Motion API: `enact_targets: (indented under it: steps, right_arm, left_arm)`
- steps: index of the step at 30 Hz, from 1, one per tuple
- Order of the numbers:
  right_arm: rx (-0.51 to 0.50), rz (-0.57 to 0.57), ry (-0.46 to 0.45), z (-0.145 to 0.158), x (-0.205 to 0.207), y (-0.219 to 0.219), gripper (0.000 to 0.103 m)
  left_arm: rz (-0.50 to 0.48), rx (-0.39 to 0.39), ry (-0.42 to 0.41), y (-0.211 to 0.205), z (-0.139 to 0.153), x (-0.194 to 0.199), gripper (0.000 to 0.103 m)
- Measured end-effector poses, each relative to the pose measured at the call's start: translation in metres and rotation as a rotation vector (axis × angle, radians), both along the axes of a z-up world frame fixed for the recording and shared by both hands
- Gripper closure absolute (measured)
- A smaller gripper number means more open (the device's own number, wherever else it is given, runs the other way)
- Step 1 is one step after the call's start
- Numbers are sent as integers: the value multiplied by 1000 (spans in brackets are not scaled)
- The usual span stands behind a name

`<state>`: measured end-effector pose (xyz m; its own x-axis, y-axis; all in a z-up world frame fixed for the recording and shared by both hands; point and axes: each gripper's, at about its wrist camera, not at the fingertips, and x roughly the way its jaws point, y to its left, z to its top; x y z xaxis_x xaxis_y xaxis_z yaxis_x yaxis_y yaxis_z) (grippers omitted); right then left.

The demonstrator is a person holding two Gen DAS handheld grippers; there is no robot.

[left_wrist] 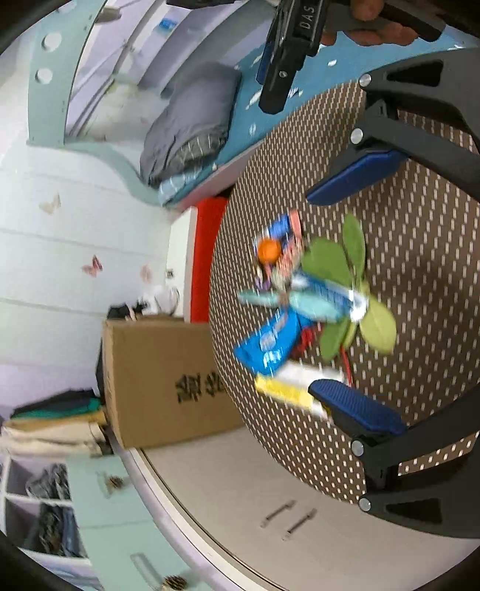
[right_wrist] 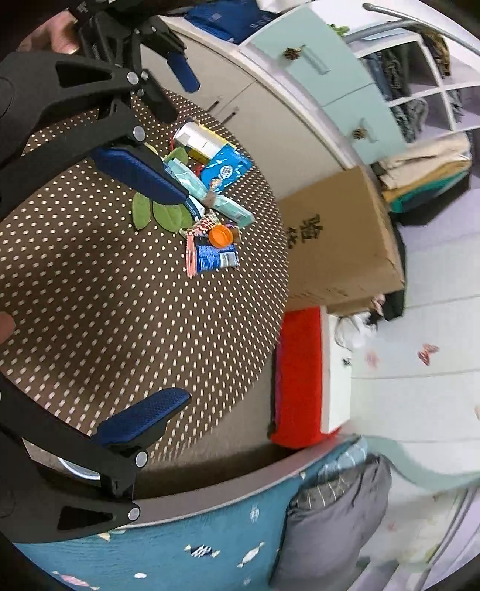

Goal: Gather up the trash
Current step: 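Move both tools back over the table to the remaining trash, then grasp the white-yellow box with left tool while right tool grasps orange bottle cap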

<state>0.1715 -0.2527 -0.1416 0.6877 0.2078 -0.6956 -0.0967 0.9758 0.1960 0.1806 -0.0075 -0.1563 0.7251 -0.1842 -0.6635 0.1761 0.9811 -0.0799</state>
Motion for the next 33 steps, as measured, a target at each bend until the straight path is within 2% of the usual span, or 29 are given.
enact_targets:
  steps: [9,11,23,27,29,33]
  right_arm:
    - [-30,104,60,-41,52,36,8]
    - [-43,126,68,-48,61,44,16]
    - [-93,210,93,-71,96,82,39]
    - [-130,223,111,-81,108,94,50]
    - [-162,223,102,-84,111,98,66]
    - [-145,224,96,-82,110,95,69]
  left_arm:
    - [104,20,65,57,-30,39,10]
    - [113,20,80,63,-36,47,10]
    - [99,36,161,72,-69,86,11]
    - [84,32,214,73,-80,100,40]
    - [80,20,226,74,-84,103,42]
    - [84,-25,222,81,-83,98,44]
